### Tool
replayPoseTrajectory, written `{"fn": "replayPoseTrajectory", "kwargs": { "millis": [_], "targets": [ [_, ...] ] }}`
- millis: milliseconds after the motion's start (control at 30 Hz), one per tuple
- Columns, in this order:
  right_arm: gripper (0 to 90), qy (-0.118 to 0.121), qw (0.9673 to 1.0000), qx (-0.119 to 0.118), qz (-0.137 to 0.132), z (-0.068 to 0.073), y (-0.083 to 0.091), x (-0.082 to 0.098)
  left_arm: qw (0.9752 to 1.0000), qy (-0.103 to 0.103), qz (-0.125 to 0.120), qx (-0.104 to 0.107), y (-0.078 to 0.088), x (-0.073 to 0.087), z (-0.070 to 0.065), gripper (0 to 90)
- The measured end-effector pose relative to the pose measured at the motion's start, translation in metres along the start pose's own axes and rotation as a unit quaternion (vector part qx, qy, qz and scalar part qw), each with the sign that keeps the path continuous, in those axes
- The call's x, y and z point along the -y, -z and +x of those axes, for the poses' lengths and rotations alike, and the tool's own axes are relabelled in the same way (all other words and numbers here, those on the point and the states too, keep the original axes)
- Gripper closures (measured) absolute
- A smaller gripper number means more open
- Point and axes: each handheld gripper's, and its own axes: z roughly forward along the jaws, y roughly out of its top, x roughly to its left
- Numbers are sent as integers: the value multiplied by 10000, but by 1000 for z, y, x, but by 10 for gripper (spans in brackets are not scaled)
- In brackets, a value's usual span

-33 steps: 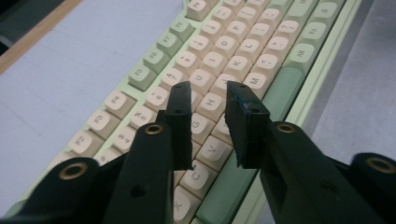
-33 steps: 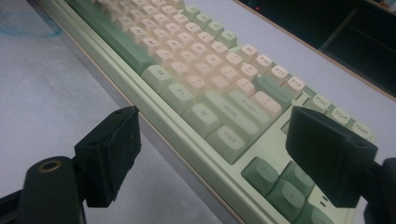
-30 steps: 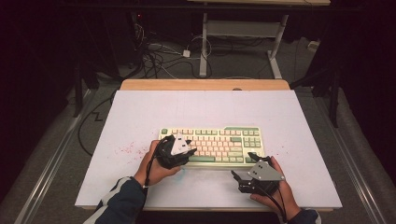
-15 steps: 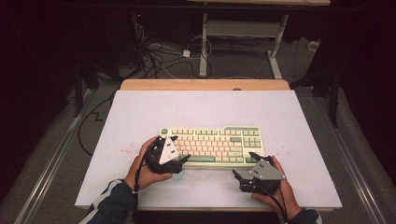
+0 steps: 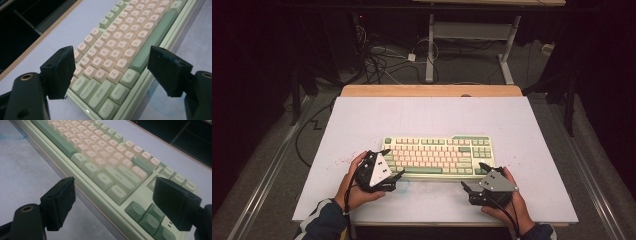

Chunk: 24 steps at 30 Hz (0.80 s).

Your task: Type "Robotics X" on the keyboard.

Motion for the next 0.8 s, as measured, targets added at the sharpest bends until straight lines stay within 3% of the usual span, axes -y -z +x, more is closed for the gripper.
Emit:
{"fn": "replayPoseTrajectory", "kwargs": {
  "millis": [267,400,467,567,800],
  "targets": [
    [207,-32,10000,33,2,-2,-1,0,9999,-55,26,-101,12,8,4,187],
    [257,-63,10000,52,-9,-3,-1,-1,9998,-54,81,-169,16,13,7,187],
    [266,-116,9998,-122,-54,-6,0,-2,9997,-25,123,-201,19,15,9,188],
    [321,-285,9984,-390,-294,-9,3,-4,9995,-62,187,-261,22,19,11,187],
    [530,-291,9986,-383,-215,-13,-3,-17,9988,52,286,-385,31,26,17,187]
  ]
}}
